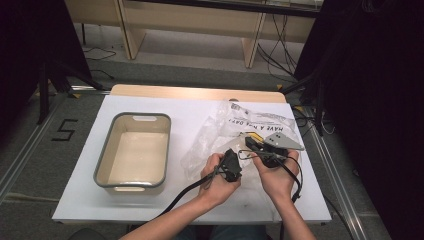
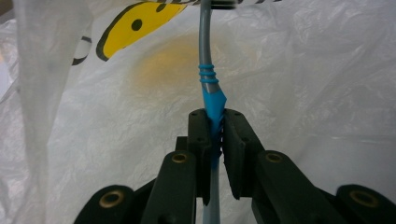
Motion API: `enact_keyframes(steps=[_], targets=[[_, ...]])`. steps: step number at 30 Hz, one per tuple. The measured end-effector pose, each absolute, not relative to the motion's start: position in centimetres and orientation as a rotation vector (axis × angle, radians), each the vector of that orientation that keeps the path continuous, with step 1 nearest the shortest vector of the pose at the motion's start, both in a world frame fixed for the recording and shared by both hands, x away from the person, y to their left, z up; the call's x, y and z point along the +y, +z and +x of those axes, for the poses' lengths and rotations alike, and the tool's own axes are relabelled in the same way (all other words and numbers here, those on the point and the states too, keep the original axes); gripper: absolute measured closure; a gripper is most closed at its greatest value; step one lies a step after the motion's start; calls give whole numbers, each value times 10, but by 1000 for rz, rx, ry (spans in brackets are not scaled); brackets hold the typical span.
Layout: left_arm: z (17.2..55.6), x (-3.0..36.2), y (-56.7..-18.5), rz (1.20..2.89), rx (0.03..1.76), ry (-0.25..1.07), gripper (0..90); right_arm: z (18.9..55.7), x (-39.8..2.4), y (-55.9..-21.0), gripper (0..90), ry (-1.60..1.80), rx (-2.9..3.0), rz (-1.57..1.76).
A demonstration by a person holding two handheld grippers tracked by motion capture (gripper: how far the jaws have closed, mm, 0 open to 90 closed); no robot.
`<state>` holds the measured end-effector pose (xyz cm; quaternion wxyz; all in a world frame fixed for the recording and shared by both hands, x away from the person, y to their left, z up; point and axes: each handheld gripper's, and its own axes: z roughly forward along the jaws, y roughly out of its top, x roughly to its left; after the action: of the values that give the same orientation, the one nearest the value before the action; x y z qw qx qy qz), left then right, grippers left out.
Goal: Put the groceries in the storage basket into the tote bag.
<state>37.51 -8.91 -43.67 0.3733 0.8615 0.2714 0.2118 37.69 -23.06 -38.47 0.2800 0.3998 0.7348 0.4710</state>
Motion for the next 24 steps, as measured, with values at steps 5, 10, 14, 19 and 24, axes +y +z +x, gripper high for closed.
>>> enact_keyframes(steps=[5, 10, 14, 19, 24], targets=[[376, -90, -438, 2201, 676, 558, 815, 377, -231, -385, 900, 1263, 1968, 1077], [379, -92, -442, 2193, 659, 588, 814, 377, -231, -385, 900, 1264, 1968, 1073], [381, -92, -444, 2222, 634, 615, 813, 377, -231, -385, 900, 1263, 1968, 1074], [383, -93, -445, 2217, 632, 632, 812, 377, -232, -385, 900, 1262, 1968, 1077], [387, -93, -448, 2202, 642, 654, 811, 377, -232, -385, 900, 1262, 1967, 1075]])
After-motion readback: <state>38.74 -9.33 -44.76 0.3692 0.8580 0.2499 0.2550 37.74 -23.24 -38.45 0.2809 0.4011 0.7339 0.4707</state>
